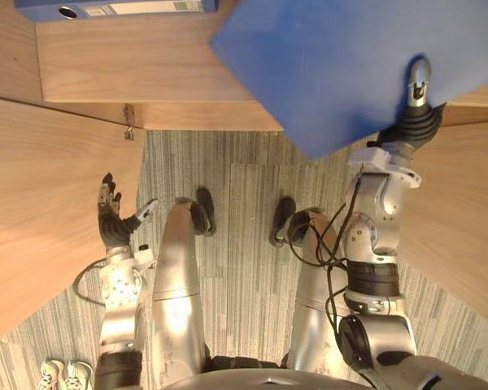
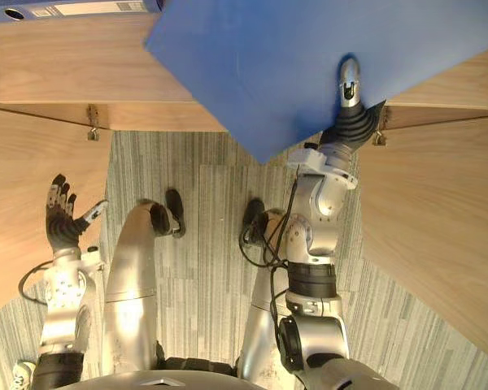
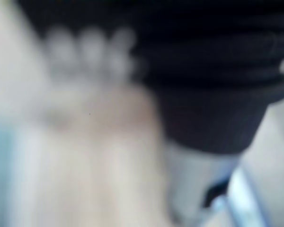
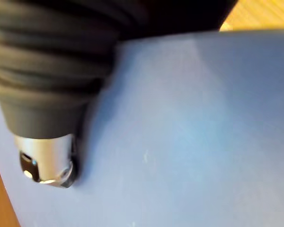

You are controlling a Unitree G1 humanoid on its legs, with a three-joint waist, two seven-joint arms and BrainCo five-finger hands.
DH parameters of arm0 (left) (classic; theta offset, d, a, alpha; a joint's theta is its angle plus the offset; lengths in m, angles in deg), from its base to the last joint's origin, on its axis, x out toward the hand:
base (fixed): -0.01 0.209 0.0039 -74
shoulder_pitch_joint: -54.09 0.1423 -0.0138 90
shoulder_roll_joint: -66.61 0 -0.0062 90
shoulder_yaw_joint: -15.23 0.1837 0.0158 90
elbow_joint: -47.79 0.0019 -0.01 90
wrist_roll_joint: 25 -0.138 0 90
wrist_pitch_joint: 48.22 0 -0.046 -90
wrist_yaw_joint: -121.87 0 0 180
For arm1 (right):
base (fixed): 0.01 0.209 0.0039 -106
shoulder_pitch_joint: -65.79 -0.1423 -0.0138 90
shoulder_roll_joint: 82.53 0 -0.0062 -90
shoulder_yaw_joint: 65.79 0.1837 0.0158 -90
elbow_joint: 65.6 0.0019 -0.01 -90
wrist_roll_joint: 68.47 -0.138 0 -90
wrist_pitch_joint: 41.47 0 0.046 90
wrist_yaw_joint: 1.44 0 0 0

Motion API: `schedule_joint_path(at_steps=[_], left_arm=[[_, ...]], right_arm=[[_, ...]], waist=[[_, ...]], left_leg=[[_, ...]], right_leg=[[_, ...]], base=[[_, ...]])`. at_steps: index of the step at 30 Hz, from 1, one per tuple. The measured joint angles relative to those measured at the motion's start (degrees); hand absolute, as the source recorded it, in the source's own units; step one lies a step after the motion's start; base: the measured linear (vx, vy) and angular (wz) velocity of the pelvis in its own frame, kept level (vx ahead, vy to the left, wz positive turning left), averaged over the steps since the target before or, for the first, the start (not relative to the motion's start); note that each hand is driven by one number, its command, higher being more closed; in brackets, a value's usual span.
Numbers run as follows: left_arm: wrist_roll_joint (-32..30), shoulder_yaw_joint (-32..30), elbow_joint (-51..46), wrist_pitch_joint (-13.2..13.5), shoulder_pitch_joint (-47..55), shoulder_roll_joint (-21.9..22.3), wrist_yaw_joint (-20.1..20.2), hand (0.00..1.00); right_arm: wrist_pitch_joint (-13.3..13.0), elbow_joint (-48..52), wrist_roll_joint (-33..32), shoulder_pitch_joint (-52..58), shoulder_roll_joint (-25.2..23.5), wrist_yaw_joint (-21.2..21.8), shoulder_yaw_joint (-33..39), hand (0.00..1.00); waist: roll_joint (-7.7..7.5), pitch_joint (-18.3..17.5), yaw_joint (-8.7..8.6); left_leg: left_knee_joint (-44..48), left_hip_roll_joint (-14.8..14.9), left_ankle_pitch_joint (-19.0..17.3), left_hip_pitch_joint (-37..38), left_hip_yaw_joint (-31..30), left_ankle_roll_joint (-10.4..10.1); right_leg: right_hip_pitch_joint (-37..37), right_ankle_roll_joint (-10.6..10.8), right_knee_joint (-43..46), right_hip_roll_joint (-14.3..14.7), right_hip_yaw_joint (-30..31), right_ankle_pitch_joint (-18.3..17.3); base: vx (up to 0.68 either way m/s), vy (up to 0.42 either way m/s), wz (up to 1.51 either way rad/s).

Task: Walk over to the cabinet, pick up the folder, carry it to the office cabinet, place the folder inside the office cabinet, then close the office cabinet door

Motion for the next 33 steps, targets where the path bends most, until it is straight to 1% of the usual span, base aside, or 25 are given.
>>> schedule_joint_path(at_steps=[2,4,7,11,13,16,20,21,25,27,28,31,33], left_arm=[[0.0,-0.2,-0.2,-0.1,0.1,0.0,-0.2,0.00],[1.4,-0.5,-0.2,-0.1,0.1,0.1,-0.7,0.00],[4.5,-2.2,-0.2,-0.2,0.1,0.1,-1.5,0.00],[5.8,-2.3,-0.2,-0.5,0.0,0.1,-2.6,0.00],[7.1,-2.1,-0.2,-0.7,-0.2,0.2,-2.8,0.00],[9.0,-2.1,-0.2,-0.7,-0.7,0.5,-3.3,0.00],[10.8,-0.6,0.0,-0.7,-1.8,0.4,-3.8,0.00],[11.2,0.4,0.0,-0.7,-2.1,0.4,-3.8,0.00],[11.4,2.7,0.4,-0.7,-2.5,0.4,-3.7,0.00],[12.6,3.2,0.4,-0.7,-2.7,0.4,-3.6,0.00],[13.1,3.7,0.4,-0.7,-2.7,0.4,-3.5,0.00],[13.4,5.0,0.4,-0.7,-3.0,0.4,-3.5,0.00],[13.4,5.4,0.4,-0.7,-3.2,0.4,-3.5,0.00]], right_arm=[[-0.3,0.0,-2.1,-1.9,0.2,-0.1,1.4,1.00],[-1.3,-1.3,-4.0,-4.1,0.9,-1.4,2.6,1.00],[-1.5,-5.5,-10.3,-8.6,3.5,-3.2,4.2,1.00],[-1.9,-8.9,-16.1,-13.1,5.2,-4.5,4.6,1.00],[-2.2,-11.9,-21.7,-17.0,6.1,-5.3,4.1,1.00],[-2.3,-14.9,-25.8,-20.5,8.3,-6.2,3.2,1.00],[-2.3,-18.1,-29.4,-24.2,12.7,-6.2,1.0,1.00],[-2.3,-20.6,-30.8,-26.3,14.2,-6.2,0.1,1.00],[-2.5,-22.4,-33.8,-28.7,15.9,-6.0,-1.3,1.00],[-2.6,-24.3,-34.6,-30.6,17.3,-6.0,-1.5,1.00],[-2.5,-25.6,-35.4,-31.8,18.6,-6.2,-1.6,0.00],[-2.7,-26.6,-36.6,-33.5,20.4,-6.3,-1.4,0.00],[-3.4,-26.6,-36.9,-34.2,20.4,-6.4,-1.4,0.00]], waist=[[0.00,0.0,0.00],[-0.02,-0.1,0.02],[0.07,-0.2,0.01],[0.00,-0.3,0.11],[-0.01,-0.3,0.25],[-0.01,-0.3,0.38],[-0.01,-0.3,0.38],[-0.01,-0.3,0.23],[-0.03,-0.3,-0.05],[-0.03,-0.3,-0.18],[-0.03,-0.3,-0.12],[-0.03,-0.3,-0.22],[-0.04,-0.3,-0.17]], left_leg=[[0.2,0.1,0.0,0.0,0.0,0.0],[0.3,0.1,0.0,-0.1,-0.2,0.0],[0.5,0.2,0.2,-0.8,-0.9,0.1],[0.2,0.0,0.8,-1.8,-1.4,-0.1],[-0.5,-0.1,1.4,-1.9,-1.5,-0.3],[-1.7,-0.2,2.3,-2.2,-1.9,-0.4],[-3.6,-0.5,4.0,-3.2,-2.6,-0.9],[-4.4,-0.7,4.6,-3.5,-2.7,-1.1],[-6.6,-0.9,6.3,-3.8,-2.9,-1.4],[-8.0,-0.9,7.5,-4.0,-2.9,-1.3],[-9.0,-0.9,8.2,-4.1,-2.9,-1.2],[-11.1,-0.8,9.6,-4.3,-2.8,-1.2],[-12.1,-0.6,10.6,-4.3,-2.7,-1.0]], right_leg=[[0.0,-0.1,0.1,0.1,0.0,0.0],[0.0,-0.2,0.1,0.1,-0.1,0.1],[0.0,-0.5,0.0,0.0,-0.9,0.3],[-0.7,-0.8,-0.1,0.0,-1.5,0.5],[-0.8,-1.1,-0.4,-0.1,-1.6,0.6],[-0.9,-1.7,-1.2,-0.2,-2.6,1.0],[-1.6,-2.4,-2.6,-0.4,-3.6,1.6],[-1.8,-2.6,-3.0,-0.5,-3.9,1.9],[-2.2,-3.0,-4.3,-0.5,-4.5,2.9],[-2.4,-3.1,-5.3,-0.5,-5.1,3.7],[-2.4,-3.2,-6.1,-0.6,-5.6,3.9],[-2.4,-3.4,-7.0,-1.2,-6.5,4.4],[-2.4,-3.5,-7.6,-1.2,-6.9,4.8]], base=[[-0.05,-0.022,-0.03],[-0.06,-0.017,-0.01],[-0.07,-0.017,0.01],[-0.05,-0.028,0.06],[-0.06,-0.045,0.05],[-0.05,-0.049,0.06],[-0.05,-0.045,0.10],[-0.03,-0.027,0.11],[-0.05,-0.030,0.06],[-0.07,-0.020,0.06],[-0.07,-0.012,0.11],[-0.06,-0.018,0.21],[-0.04,-0.013,0.11]])
